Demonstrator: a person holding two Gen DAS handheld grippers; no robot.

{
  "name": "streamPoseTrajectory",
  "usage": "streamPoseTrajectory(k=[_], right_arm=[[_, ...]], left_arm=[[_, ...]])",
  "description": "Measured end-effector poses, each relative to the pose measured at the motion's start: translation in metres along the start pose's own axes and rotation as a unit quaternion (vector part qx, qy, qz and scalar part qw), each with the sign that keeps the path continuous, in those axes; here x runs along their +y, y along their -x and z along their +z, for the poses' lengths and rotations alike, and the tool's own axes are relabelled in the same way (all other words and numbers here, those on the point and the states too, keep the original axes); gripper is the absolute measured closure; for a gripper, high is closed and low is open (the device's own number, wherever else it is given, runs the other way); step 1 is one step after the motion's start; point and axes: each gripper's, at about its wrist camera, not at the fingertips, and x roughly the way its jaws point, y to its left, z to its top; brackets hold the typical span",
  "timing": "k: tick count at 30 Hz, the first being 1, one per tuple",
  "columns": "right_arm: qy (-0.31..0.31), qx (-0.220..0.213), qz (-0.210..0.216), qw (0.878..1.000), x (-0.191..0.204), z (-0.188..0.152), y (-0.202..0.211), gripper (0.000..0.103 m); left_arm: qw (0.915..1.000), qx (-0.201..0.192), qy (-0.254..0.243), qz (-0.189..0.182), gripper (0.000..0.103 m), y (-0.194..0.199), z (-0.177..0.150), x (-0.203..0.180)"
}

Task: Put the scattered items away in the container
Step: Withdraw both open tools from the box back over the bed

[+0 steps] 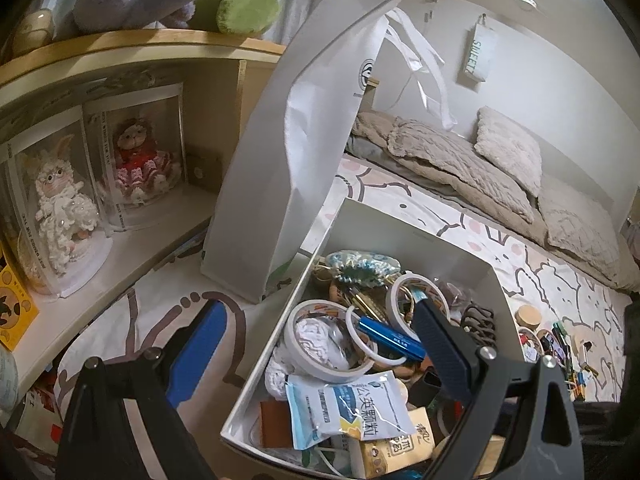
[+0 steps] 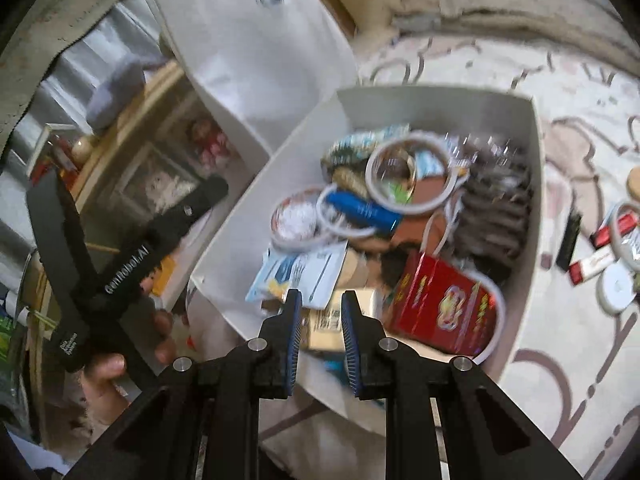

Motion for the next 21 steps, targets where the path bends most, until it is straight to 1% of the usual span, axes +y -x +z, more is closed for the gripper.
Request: streamPoseTrajectory(k=[2,4,9,10,12,13,14,15,16,17,18,19,20,21], right_arm=[[0.009,-0.022,-0.011,1.000,0.001,0.002,0.006,0.083],[0.026,-0.051,-0.039,0.998,0.001,0.002,0.011,0.083],[0.062,-0.115,-0.101,0.986,-0.002,0.004,0.031,0.083],[0.065,-0.124,-0.111,0.984,-0.004,0.005,0.033,0.081],[0.066,-0.144,-0.131,0.979,-0.008,0.007,0.038,0.063],[0.065,-0.151,-0.137,0.977,-0.009,0.008,0.040,0.038],[0.064,-0.161,-0.147,0.974,-0.011,0.009,0.042,0.025],[0.065,-0.170,-0.155,0.971,-0.012,0.010,0.044,0.025],[0.067,-0.174,-0.162,0.969,-0.013,0.010,0.044,0.024],[0.068,-0.179,-0.170,0.967,-0.014,0.010,0.045,0.023],[0.069,-0.183,-0.179,0.964,-0.016,0.011,0.045,0.020],[0.071,-0.185,-0.184,0.963,-0.017,0.011,0.045,0.011],[0.073,-0.187,-0.188,0.961,-0.017,0.012,0.046,0.005],[0.077,-0.187,-0.193,0.960,-0.017,0.012,0.045,0.005]], left_arm=[[1.0000,-0.002,-0.004,-0.002,0.008,0.002,0.000,-0.002],[1.0000,-0.004,-0.008,-0.003,0.008,0.003,0.001,-0.004],[0.9999,-0.004,-0.016,-0.003,0.008,0.005,0.000,-0.009],[0.9998,-0.004,-0.018,-0.004,0.008,0.005,0.000,-0.011],[0.9997,-0.004,-0.022,-0.006,0.008,0.006,0.000,-0.013],[0.9997,-0.005,-0.024,-0.007,0.008,0.006,0.000,-0.015],[0.9997,-0.005,-0.025,-0.007,0.008,0.006,0.000,-0.016],[0.9996,-0.005,-0.026,-0.006,0.007,0.006,0.000,-0.017],[0.9996,-0.005,-0.027,-0.006,0.003,0.006,0.000,-0.018],[0.9996,-0.006,-0.027,-0.005,0.000,0.007,-0.001,-0.019],[0.9996,-0.007,-0.027,-0.005,0.000,0.007,-0.001,-0.019],[0.9996,-0.005,-0.027,-0.006,0.000,0.007,-0.001,-0.020],[0.9996,-0.002,-0.027,-0.007,0.000,0.006,-0.001,-0.021],[0.9996,0.000,-0.027,-0.009,0.000,0.006,-0.001,-0.022]])
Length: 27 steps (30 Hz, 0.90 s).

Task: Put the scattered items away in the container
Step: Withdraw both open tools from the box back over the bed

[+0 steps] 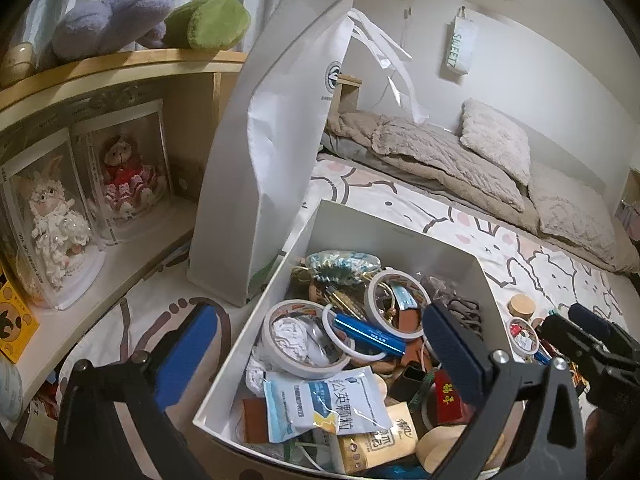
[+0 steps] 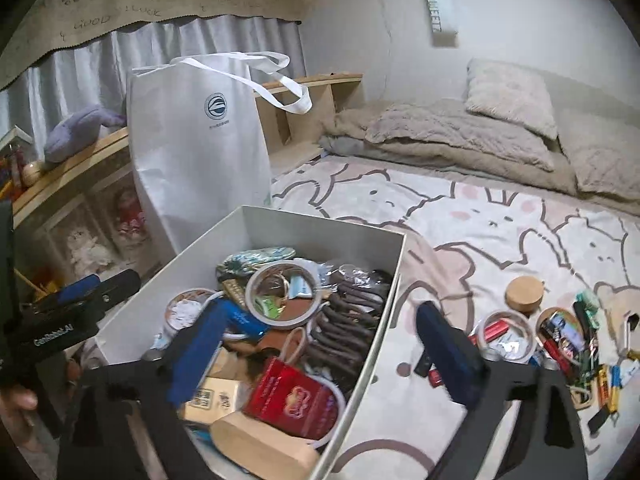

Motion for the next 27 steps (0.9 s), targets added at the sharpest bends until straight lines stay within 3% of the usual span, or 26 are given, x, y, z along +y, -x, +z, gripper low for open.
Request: streamPoseTrajectory(k=[27], right_arm=[[0.010,-0.031,-0.041,0.999,-0.022,0.002,0.021,0.005]], left_arm=[[0.9985,0.003,-0.053,-0.011,0.000,0.006,-0.004,-0.041]])
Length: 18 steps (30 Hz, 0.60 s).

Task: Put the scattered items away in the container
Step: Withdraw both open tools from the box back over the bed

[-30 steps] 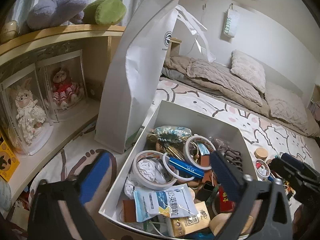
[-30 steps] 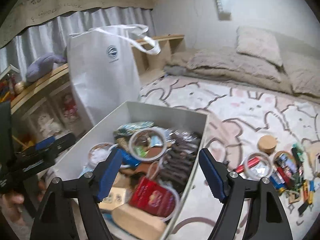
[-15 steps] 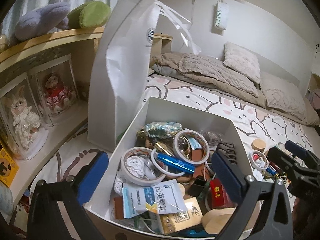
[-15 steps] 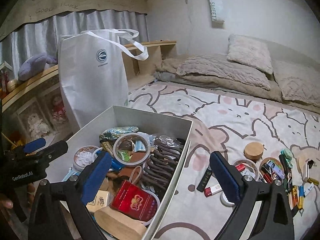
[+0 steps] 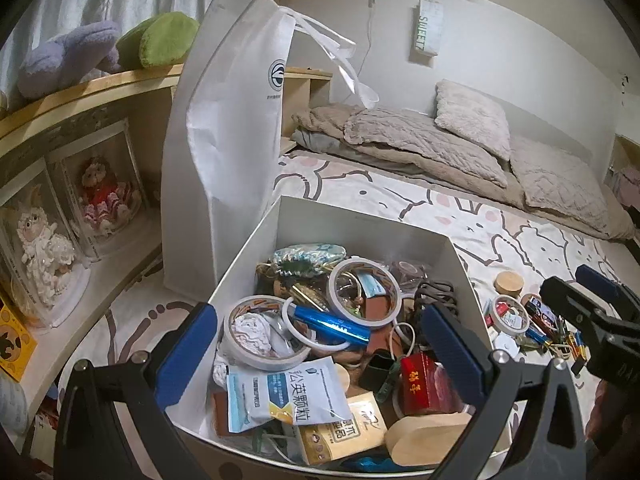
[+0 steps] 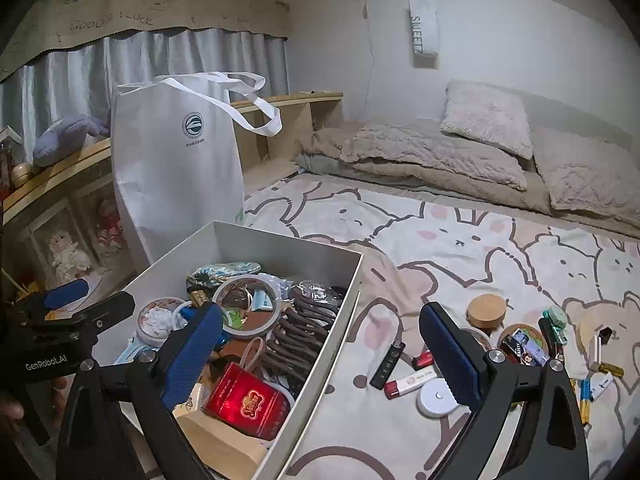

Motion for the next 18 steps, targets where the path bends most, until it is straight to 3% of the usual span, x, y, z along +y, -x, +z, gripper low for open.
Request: streamPoseTrajectory(k=[18], right_arm=[[-0.009,-0.009,-0.057,0.998,-0.044,-0.003,0.036,0.005]], left_arm=[[0.9987,-0.006,-0.041,-0.030,0.000,0.007,0.001,-0.051]])
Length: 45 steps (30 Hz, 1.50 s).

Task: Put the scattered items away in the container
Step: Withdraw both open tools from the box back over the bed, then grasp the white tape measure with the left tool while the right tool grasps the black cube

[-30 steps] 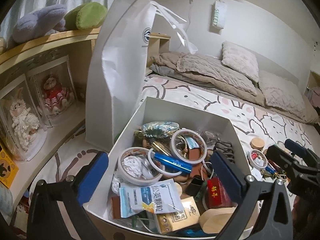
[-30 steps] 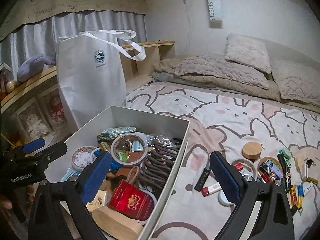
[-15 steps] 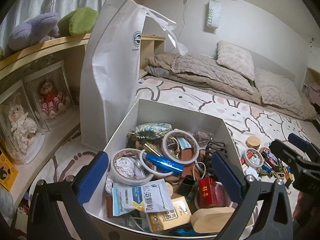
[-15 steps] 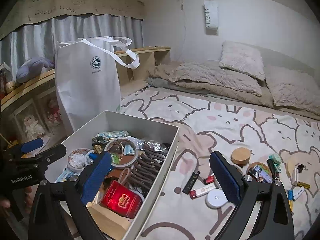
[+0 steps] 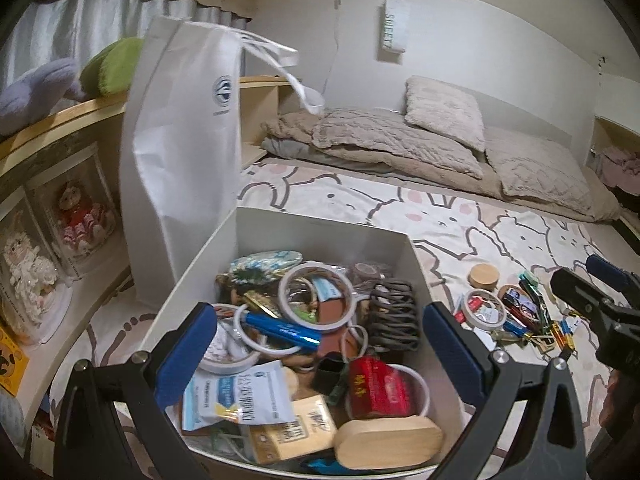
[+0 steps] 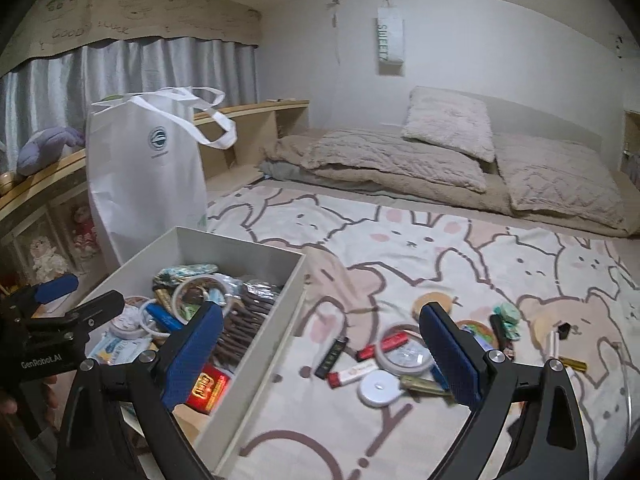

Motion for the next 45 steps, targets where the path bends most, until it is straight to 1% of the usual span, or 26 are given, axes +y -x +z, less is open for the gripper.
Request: streamPoseTrajectory(k=[10,21,27,32,39,45], right_arm=[[-0.016,-0.007,-0.043,0.999,-0.047,-0.006,0.027,0.005],[-0.036,-0.012,-0.095,0.995,-0.100,-0.019,0.063,0.005],[-0.049,-0.015,-0.114,0.992,-0.125,-0.025,0.081,0.005],[-0.054,-0.018,-0.128,0.990,-0.140,-0.030,0.093,0.005],[-0.058,-0.017,-0.140,0.988,-0.158,-0.037,0.107,0.005],[-0.055,-0.018,-0.157,0.986,-0.171,-0.043,0.114,0.005]], left_arm=[[0.9996,0.000,-0.021,-0.020,0.000,0.003,-0.001,-0.035],[0.9975,0.002,-0.053,-0.047,0.000,0.006,-0.004,-0.080],[0.9959,0.000,-0.069,-0.058,0.000,0.009,-0.008,-0.104],[0.9951,-0.011,-0.067,-0.072,0.000,0.014,-0.008,-0.119],[0.9933,-0.016,-0.078,-0.084,0.000,0.015,-0.010,-0.141],[0.9918,-0.020,-0.080,-0.098,0.000,0.012,-0.014,-0.152]])
